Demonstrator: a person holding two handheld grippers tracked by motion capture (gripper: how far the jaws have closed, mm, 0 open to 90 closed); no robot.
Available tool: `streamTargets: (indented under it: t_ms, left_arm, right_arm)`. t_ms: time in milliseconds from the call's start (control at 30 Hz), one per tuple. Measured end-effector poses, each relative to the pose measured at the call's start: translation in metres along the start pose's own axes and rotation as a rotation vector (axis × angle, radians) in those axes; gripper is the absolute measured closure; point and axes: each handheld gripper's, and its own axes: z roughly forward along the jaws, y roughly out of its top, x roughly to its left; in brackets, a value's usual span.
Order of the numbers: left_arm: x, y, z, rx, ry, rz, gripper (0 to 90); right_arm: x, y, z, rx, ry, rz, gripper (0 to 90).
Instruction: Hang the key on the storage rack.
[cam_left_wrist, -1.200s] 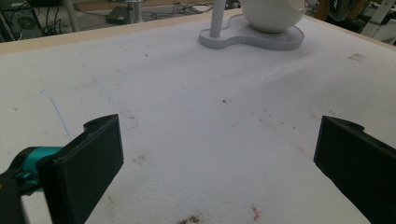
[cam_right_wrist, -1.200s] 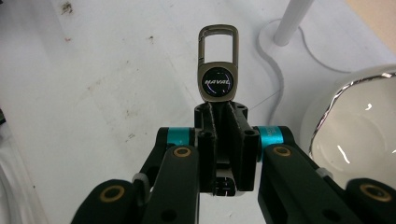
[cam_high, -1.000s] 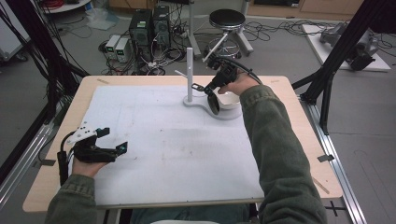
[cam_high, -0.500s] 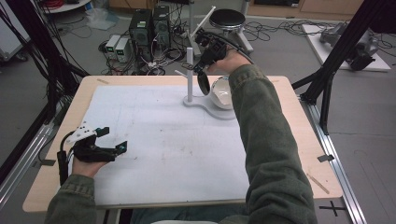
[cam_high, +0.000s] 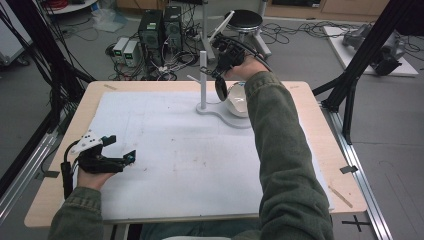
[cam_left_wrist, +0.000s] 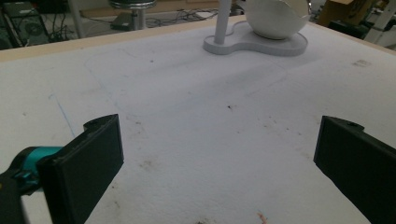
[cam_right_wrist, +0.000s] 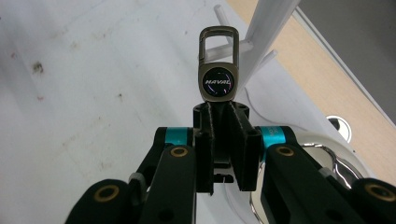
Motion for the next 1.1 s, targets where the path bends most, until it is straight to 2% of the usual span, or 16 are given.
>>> streamTargets:
  t_ms: [200, 467, 500, 533, 600, 667, 767, 800, 867, 933, 967, 1033, 1067, 1100]
  left_arm:
    - [0.000, -0.001, 0.001, 0.001, -0.001, -0.006, 1.9]
    - [0.001, -0.001, 0.002, 0.008, 0.000, -0.003, 1.9]
    - [0.001, -0.001, 0.002, 0.009, 0.001, -0.002, 1.9]
    - [0.001, -0.001, 0.002, 0.010, 0.000, -0.003, 1.9]
    - [0.001, -0.001, 0.001, 0.008, 0.001, -0.004, 1.9]
    - [0.001, -0.001, 0.001, 0.007, 0.001, -0.006, 1.9]
    - [0.000, -0.001, 0.002, 0.009, -0.001, -0.007, 1.9]
    - [0.000, -0.001, 0.002, 0.010, -0.001, -0.007, 1.9]
    - [0.000, -0.001, 0.002, 0.011, 0.000, -0.008, 1.9]
    - [0.000, -0.001, 0.002, 0.012, 0.002, -0.008, 1.9]
    - [0.000, -0.001, 0.002, 0.011, 0.002, -0.008, 1.9]
    - [0.000, -0.001, 0.002, 0.012, 0.003, -0.007, 1.9]
    - [0.000, -0.001, 0.002, 0.012, 0.003, -0.007, 1.9]
    - [0.000, -0.001, 0.002, 0.012, 0.003, -0.006, 1.9]
  right_arm:
    - [0.003, -0.003, 0.008, 0.023, 0.010, -0.011, 80.8]
    - [0.002, -0.008, 0.011, 0.017, 0.010, 0.003, 80.0]
    - [0.001, -0.008, 0.012, 0.017, 0.011, 0.007, 77.0]
    - [0.001, -0.009, 0.013, 0.018, 0.005, 0.014, 68.4]
    - [0.000, -0.011, 0.015, 0.031, -0.003, 0.033, 59.3]
    - [-0.001, -0.015, 0.016, 0.038, -0.018, 0.052, 54.4]
    - [-0.004, -0.023, 0.015, 0.017, -0.029, 0.073, 43.2]
    - [-0.005, -0.029, 0.014, 0.003, -0.044, 0.092, 38.2]
    - [-0.005, -0.032, 0.014, -0.004, -0.047, 0.100, 24.8]
    - [-0.005, -0.039, 0.013, -0.021, -0.038, 0.109, 15.1]
    - [-0.003, -0.044, 0.011, -0.057, -0.039, 0.111, 9.4]
    - [-0.002, -0.047, 0.011, -0.070, -0.033, 0.115, 7.5]
    - [-0.001, -0.049, 0.011, -0.076, -0.035, 0.120, 0.4]
    - [0.000, -0.051, 0.012, -0.075, -0.039, 0.113, 0.6]
